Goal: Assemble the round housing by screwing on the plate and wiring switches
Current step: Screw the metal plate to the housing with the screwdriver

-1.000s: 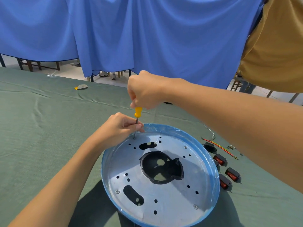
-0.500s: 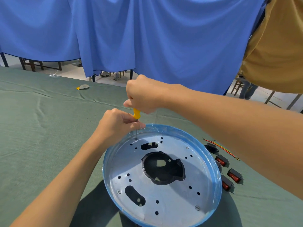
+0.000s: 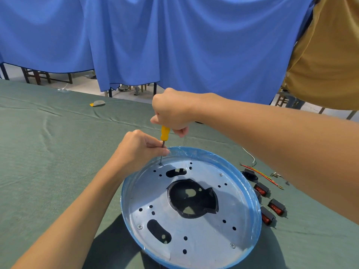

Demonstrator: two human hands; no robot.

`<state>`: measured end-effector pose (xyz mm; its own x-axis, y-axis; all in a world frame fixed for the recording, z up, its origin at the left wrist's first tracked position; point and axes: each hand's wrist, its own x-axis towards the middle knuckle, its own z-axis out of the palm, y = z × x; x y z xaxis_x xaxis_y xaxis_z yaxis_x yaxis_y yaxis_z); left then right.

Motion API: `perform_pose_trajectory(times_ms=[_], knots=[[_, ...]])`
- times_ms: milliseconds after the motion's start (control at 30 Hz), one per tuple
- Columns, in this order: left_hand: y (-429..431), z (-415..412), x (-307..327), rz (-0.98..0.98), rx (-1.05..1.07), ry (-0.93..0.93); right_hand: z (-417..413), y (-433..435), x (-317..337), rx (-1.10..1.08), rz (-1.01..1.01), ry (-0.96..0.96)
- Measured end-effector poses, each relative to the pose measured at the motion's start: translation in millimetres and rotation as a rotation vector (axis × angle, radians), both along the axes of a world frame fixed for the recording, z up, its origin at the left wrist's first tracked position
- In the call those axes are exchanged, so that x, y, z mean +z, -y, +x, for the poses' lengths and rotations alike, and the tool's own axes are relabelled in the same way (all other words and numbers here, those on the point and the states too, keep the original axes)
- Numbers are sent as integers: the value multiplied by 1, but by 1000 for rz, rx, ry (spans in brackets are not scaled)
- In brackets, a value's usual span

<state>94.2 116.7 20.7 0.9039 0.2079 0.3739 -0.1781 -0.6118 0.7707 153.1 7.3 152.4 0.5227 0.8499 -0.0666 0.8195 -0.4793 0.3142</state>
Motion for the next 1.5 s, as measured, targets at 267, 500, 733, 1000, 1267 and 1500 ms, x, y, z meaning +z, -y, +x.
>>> perform_pose_trajectory(times_ms=[267,500,733,1000,1267,1500], knots=[[-3,-1,1,78,-99,-79,-7,0,3,77,41,62],[-2,0,1,87,-66,-72,-8,-6,4,60,59,-64],[-4,1,-3,13,-61,8,-3,-4,-6,32,45,-34],[-8,1,-3,13,-167,-68,-4,-1,1,39,47,-34],[-7,1,-2,56,-138,-62,-7,-3,-1,52,69,-65],[-4,-2,-2,-60,-38,66,-8,-1,-5,-3,56,-84]])
